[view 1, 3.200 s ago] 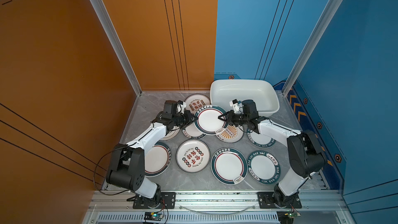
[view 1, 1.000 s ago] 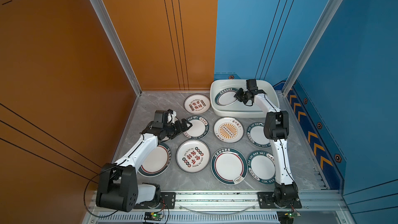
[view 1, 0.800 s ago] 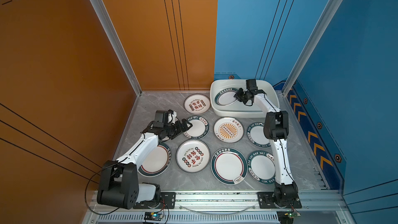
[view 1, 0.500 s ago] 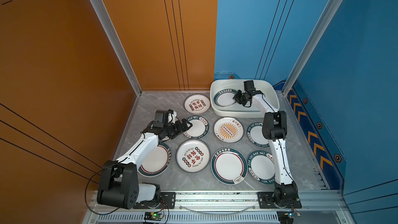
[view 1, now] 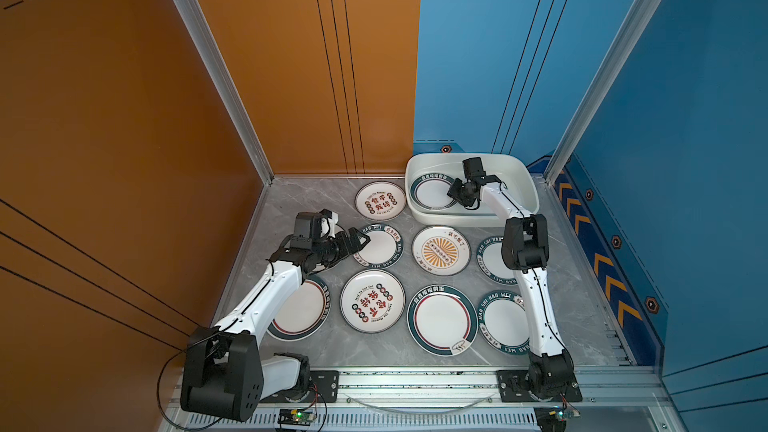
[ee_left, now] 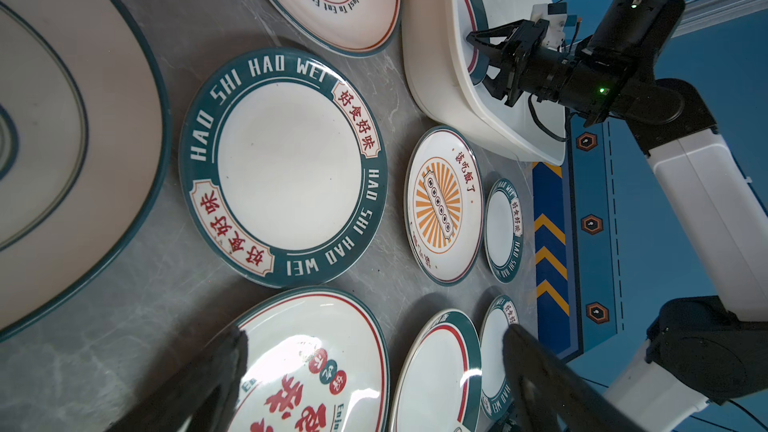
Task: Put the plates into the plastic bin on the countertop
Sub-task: 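Lower the plate into the white bin with the right gripper and open, then withdraw the right gripper from the bin while left gripper reaches the 'Enjoy The Moment' plate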
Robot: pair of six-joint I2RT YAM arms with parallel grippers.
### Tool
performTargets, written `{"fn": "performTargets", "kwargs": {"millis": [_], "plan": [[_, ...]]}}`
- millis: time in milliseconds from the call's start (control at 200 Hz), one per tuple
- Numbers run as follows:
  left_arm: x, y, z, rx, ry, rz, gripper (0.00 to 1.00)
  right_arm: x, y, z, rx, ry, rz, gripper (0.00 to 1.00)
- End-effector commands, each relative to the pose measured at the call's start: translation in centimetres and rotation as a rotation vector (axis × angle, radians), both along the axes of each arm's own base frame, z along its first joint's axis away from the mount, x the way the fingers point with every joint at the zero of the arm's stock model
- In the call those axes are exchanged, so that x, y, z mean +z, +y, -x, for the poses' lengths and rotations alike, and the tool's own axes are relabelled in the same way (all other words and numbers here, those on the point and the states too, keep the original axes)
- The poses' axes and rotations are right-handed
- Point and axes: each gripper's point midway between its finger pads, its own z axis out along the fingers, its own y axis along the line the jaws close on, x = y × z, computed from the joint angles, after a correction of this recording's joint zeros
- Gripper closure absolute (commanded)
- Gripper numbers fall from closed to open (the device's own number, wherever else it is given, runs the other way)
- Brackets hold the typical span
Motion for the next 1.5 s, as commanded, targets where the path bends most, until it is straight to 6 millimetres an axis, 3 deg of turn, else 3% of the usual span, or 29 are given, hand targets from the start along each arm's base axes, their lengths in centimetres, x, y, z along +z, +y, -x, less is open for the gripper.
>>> {"fn": "performTargets", "kwargs": {"millis": [0,80,400,556,681,731,891,906,1081,1086,1326,1492], "plan": [[-0.7,0.7,1.1,0.009,0.015,-0.038,0.02,-2.8,-1.6,3.0,0.021,0.132,0.135,0.51],[-1.0,1.2,1.4,0.019,0.021,-0.043,0.02,-0.9,-1.4,2.8,0.046,0.096,0.17,0.49],[-1.0,2.9,0.7,0.079,0.011,-0.065,0.02,11.5,-2.2,3.3,0.096,-0.112,0.33,0.46],[-1.2,3.5,-1.2,0.122,0.006,-0.073,0.02,15.8,-3.0,5.2,0.1,-0.163,0.346,0.46],[-2.0,3.5,-3.1,0.154,0.025,-0.066,0.02,18.5,-3.6,7.8,0.118,-0.185,0.321,0.46],[-1.9,3.6,-4.5,0.173,-0.001,-0.063,0.02,20.5,-3.6,9.3,0.126,-0.216,0.297,0.46],[-3.2,4.1,-7.7,0.241,0.014,-0.094,0.02,21.8,-3.7,13.1,0.152,-0.242,0.237,0.46],[-3.4,4.1,-8.0,0.246,0.016,-0.096,0.02,20.9,-3.8,13.8,0.156,-0.222,0.232,0.46],[-5.0,3.5,-11.2,0.283,0.046,-0.067,0.0,19.3,-3.9,17.2,0.168,-0.199,0.188,0.46],[-4.4,3.5,-11.6,0.284,0.031,-0.062,0.0,19.2,-3.9,17.3,0.169,-0.197,0.187,0.46],[-5.7,1.9,-15.9,0.285,0.046,-0.069,0.05,15.5,-5.2,20.2,0.144,-0.138,0.153,0.46],[-7.0,1.9,-17.8,0.316,0.07,-0.101,0.07,14.5,-5.8,21.6,0.14,-0.121,0.14,0.46]]}}
